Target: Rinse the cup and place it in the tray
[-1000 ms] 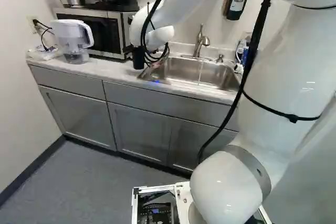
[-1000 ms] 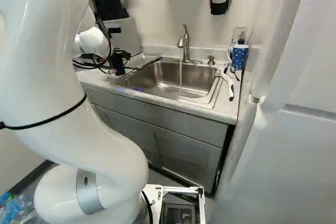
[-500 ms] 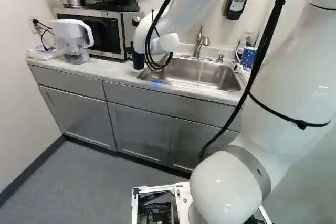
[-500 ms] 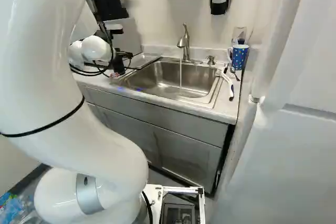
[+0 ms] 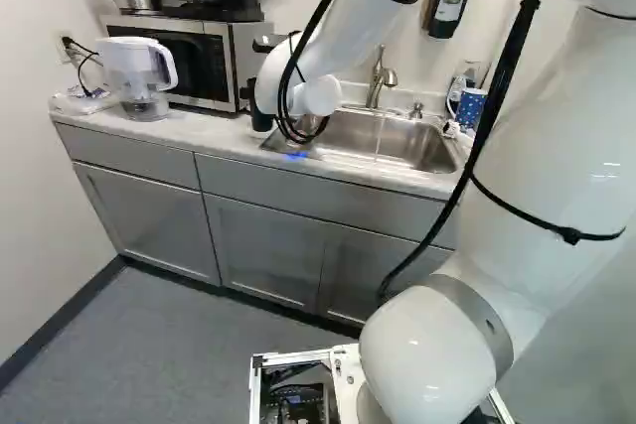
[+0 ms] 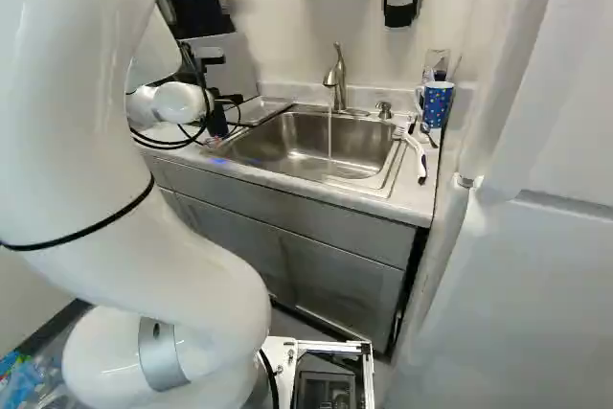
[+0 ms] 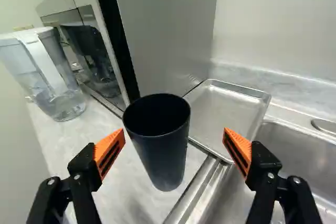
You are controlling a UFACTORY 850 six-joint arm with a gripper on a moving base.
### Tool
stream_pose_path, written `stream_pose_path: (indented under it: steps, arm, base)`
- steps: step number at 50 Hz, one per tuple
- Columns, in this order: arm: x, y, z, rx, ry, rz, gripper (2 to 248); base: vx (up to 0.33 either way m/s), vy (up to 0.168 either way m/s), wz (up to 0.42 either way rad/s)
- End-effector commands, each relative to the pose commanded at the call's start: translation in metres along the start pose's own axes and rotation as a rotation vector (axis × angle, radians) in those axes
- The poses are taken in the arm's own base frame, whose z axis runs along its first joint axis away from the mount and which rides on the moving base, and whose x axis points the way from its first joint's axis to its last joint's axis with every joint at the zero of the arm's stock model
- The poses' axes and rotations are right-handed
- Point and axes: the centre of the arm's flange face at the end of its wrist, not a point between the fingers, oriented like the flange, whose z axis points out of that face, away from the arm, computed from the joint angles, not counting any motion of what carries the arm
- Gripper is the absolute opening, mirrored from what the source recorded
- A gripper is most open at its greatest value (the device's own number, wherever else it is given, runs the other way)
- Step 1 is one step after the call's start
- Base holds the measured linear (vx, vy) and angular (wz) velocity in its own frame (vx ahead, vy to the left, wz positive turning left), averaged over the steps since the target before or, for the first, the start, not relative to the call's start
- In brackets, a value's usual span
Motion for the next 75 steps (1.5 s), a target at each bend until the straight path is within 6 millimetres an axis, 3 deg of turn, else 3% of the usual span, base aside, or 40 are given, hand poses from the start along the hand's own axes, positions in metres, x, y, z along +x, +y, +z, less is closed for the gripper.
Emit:
stream_pose_path:
  steps: [28,56,72,73,75]
  arm:
    - [-0.016,0.001,0.009,-0.002,0.08,-0.003,247]
    - [-0.044,0.003,0.02,-0.007,0.023,-0.006,247]
    - [-0.044,0.003,0.02,-0.007,0.023,-0.006,247]
    - [-0.044,0.003,0.02,-0.007,0.023,-0.006,226]
    - [-0.044,0.003,0.02,-0.007,0.023,-0.006,226]
  base:
    - [0.0,0.0,0.0]
    - [0.0,0.0,0.0]
    - [0.0,0.0,0.0]
    - [0.0,0.0,0.0]
    - [0.0,0.0,0.0]
